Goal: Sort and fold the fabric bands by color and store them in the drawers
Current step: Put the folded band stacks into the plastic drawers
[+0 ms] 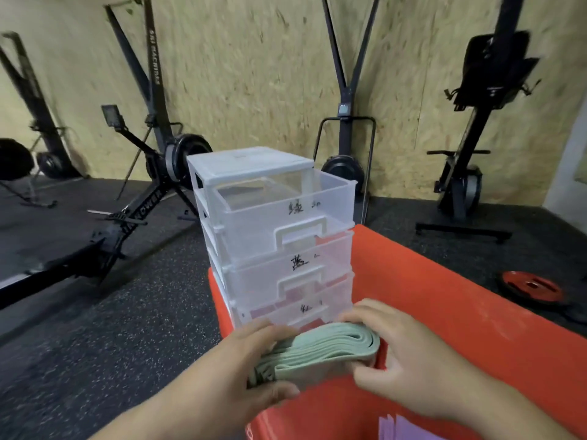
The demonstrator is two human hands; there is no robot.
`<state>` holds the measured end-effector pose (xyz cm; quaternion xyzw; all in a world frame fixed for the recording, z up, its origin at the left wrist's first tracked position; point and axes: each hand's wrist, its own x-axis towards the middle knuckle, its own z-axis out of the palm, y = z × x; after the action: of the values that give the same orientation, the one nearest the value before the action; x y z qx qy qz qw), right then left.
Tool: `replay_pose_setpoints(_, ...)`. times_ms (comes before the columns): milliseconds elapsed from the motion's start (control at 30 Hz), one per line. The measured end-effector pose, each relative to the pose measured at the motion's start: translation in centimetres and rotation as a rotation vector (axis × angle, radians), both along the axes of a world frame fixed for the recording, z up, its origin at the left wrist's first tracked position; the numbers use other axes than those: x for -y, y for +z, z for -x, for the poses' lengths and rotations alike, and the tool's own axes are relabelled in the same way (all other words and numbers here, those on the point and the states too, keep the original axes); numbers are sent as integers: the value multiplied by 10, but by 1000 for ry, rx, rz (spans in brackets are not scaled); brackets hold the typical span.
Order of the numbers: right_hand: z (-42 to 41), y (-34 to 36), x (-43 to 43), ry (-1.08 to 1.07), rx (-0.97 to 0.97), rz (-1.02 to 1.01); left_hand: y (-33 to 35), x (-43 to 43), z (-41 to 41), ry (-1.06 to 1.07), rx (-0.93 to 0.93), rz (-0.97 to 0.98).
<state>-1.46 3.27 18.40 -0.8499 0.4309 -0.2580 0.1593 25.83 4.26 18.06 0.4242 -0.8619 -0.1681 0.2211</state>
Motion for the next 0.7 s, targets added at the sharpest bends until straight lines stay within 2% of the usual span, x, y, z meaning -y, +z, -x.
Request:
replay_pose_setpoints(167, -10, 102, 24, -5, -29, 163, 104, 4, -3, 95, 50, 220)
replay_pose_setpoints(267, -20, 167, 59, -41, -2, 239, 170, 36, -2, 169, 79, 323)
replay_pose_setpoints(367, -35, 215, 104, -111, -68, 241, 213, 83, -3, 261, 136, 363)
replay_pose_setpoints(500, -53, 227, 164, -188, -266, 148, 217, 139, -2, 298, 260, 251)
replay_pose_setpoints(700, -71, 190, 216, -153, -488, 15, 168, 189, -8, 267, 367, 139)
